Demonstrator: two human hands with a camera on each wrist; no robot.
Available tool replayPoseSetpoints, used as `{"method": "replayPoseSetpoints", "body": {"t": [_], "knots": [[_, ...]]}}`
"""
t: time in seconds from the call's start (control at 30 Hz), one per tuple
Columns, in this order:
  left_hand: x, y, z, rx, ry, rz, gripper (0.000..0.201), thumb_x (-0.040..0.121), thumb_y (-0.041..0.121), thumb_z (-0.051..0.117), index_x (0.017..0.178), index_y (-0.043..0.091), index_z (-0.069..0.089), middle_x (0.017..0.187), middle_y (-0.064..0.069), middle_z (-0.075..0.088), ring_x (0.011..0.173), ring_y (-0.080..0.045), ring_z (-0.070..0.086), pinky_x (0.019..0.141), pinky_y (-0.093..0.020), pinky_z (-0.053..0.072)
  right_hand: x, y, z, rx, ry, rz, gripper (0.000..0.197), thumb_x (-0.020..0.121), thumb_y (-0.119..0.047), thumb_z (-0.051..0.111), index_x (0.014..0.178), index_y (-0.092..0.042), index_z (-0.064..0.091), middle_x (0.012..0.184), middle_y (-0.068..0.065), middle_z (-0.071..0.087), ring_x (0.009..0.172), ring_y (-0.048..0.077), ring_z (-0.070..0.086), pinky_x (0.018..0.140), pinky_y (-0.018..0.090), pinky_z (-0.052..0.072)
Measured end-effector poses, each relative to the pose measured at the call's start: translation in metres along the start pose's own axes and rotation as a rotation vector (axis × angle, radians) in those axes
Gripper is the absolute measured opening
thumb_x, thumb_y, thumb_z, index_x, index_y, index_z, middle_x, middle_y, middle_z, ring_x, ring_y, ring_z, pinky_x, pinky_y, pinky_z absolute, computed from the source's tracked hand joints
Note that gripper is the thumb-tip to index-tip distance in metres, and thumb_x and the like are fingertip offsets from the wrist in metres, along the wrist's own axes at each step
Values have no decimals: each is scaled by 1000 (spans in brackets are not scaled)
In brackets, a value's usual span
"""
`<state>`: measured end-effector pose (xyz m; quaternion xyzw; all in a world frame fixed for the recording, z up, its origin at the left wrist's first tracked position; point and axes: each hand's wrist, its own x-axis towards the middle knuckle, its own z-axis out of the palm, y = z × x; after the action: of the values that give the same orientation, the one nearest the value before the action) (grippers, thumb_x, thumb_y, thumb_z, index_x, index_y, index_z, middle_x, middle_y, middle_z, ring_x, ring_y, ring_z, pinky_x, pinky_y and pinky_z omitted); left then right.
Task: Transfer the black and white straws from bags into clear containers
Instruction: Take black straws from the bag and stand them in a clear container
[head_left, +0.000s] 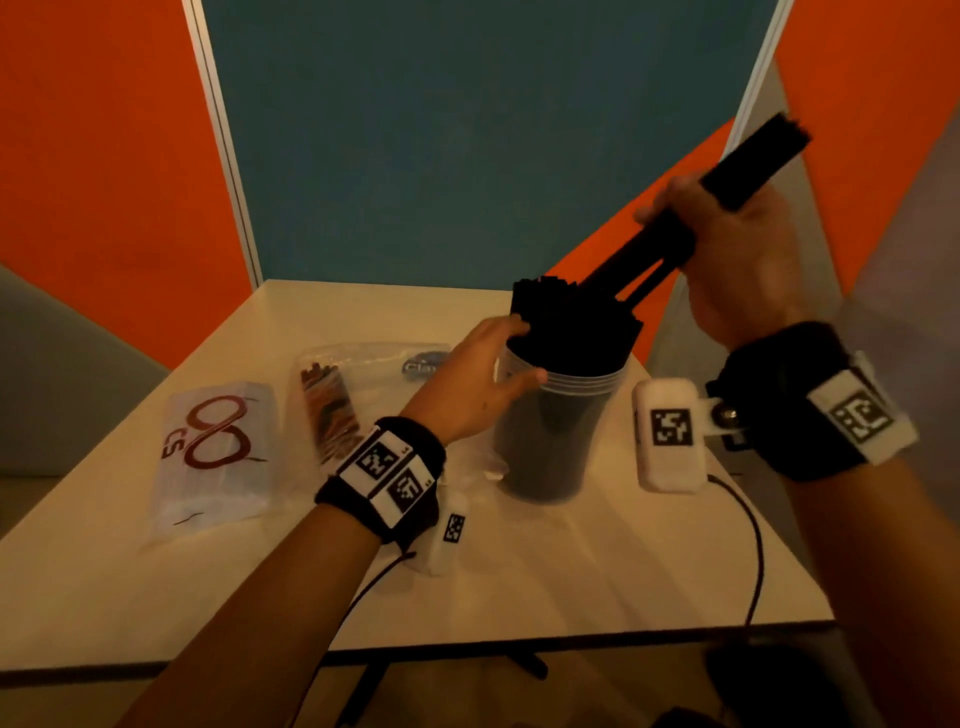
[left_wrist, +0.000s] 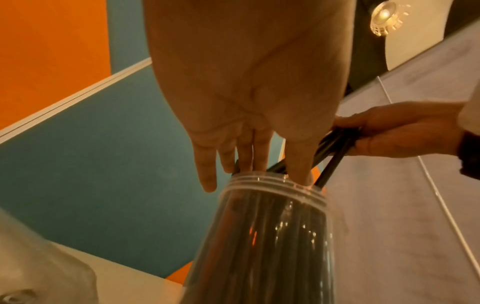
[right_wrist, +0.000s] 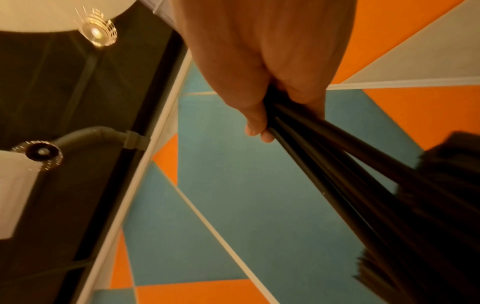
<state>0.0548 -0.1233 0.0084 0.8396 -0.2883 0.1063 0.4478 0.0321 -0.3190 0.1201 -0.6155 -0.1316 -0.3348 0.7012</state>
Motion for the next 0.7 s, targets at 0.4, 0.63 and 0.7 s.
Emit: {"method": "replayPoseSetpoints", "body": {"t": [0.4,0.63,0.7], "knots": [[-2,-5,9,111,-41,52,25,90,32,60,110,17,55,131,4,49,100,-3,46,84,-14,34,-25,56,-6,-589,-75,113,71,81,-10,72,138,-12,29,115,-2,52,107,14,53,87,23,50],[1,-12,16,39,-19,38,30,89,29,62,114,14,56,134,3,48,112,-6,49,96,-18,37,-21,56,-1,-747,-145,-177,50,95,-26,54,141,-17,39,141,8,46,124,15,46,105,30,40],[1,-12,16,31,-14,26,29,89,29,63,114,14,56,134,3,48,115,-7,48,99,-21,38,-23,63,0,-949,-282,-180,25,97,-25,49,112,-10,63,117,9,62,105,18,56,92,33,45]]}}
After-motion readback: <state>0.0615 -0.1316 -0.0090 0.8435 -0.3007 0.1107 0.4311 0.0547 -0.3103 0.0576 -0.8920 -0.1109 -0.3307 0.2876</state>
